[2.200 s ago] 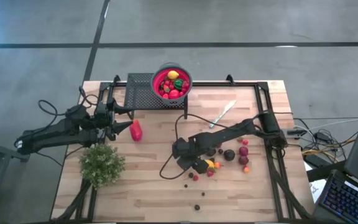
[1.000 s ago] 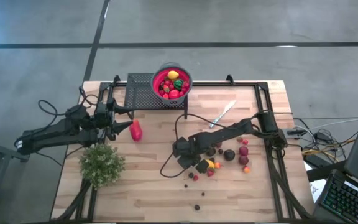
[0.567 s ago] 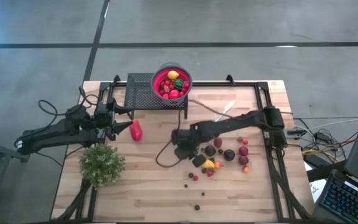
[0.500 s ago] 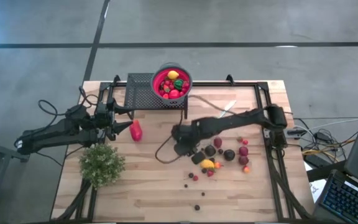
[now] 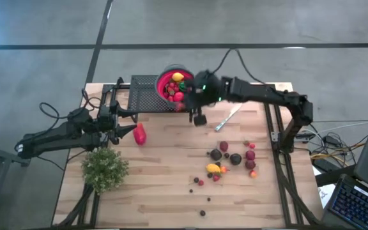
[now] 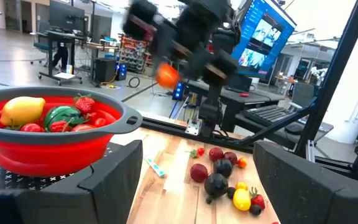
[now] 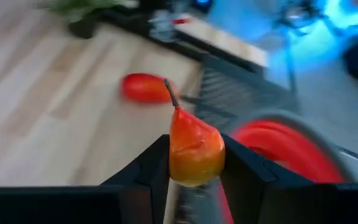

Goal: Pick & Place Fruit
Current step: Put the orange pear into the red gray strainer bowl on the shelf

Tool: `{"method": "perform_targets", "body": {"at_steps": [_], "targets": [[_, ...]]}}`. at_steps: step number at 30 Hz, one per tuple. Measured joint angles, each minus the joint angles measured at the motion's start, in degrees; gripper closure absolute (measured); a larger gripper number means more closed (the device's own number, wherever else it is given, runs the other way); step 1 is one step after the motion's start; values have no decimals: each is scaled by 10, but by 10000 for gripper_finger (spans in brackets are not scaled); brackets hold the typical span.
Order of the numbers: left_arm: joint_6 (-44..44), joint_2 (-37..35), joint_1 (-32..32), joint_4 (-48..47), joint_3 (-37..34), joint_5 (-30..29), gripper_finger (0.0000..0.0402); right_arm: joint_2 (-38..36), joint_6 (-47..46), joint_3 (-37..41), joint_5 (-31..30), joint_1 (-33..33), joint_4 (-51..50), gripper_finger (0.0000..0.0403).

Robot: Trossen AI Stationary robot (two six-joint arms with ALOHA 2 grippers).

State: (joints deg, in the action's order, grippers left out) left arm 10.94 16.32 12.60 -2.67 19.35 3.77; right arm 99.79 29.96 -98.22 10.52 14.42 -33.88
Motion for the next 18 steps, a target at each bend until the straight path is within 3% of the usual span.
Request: {"method": "perform_targets", "body": {"at_steps": [13, 18], "targets": [[0, 0, 0, 0, 0, 0, 90, 50, -33, -18, 0, 142, 32, 290], [0, 0, 0, 0, 0, 0, 90, 66, -42, -19, -1, 169, 37, 270]]}}
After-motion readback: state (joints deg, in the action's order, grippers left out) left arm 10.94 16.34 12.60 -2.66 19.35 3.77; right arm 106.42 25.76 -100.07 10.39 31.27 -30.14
